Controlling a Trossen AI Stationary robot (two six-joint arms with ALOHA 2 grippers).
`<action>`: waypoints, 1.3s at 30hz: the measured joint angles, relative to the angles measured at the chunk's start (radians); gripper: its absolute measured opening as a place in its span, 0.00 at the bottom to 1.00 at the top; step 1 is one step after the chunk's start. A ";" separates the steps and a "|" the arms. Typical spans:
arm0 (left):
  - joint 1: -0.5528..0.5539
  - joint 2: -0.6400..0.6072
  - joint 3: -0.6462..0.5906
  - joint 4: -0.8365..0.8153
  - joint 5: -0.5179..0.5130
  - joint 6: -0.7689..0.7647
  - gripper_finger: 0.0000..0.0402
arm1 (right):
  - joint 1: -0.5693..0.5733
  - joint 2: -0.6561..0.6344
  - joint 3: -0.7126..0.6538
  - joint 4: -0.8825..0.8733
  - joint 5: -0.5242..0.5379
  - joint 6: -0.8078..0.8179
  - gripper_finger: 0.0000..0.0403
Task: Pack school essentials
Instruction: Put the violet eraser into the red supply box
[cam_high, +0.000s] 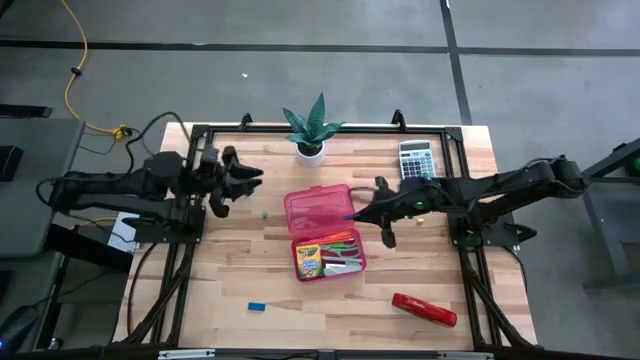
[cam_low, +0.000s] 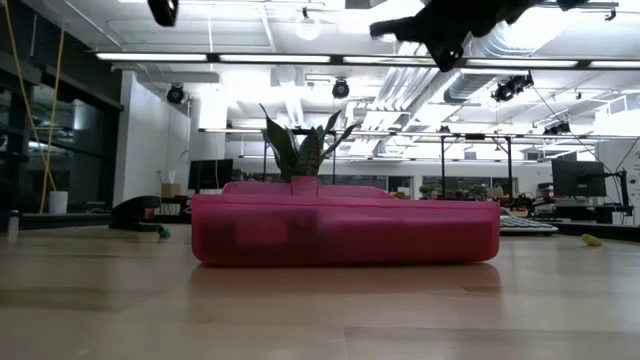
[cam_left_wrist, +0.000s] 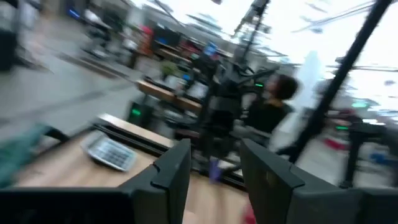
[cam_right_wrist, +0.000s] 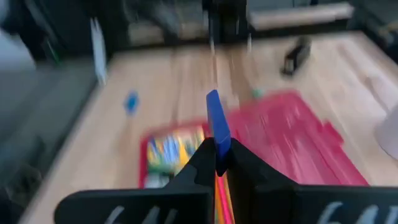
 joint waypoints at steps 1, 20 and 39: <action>-0.038 0.000 0.003 -0.003 -0.065 0.032 0.31 | 0.000 -0.012 -0.036 0.094 0.000 0.024 0.00; -0.314 0.127 0.005 0.128 -0.516 0.258 0.31 | -0.001 -0.033 -0.082 0.298 0.015 -0.001 0.00; -0.312 0.128 0.005 0.124 -0.520 0.258 0.31 | 0.045 0.205 -0.080 0.237 -0.001 0.211 0.00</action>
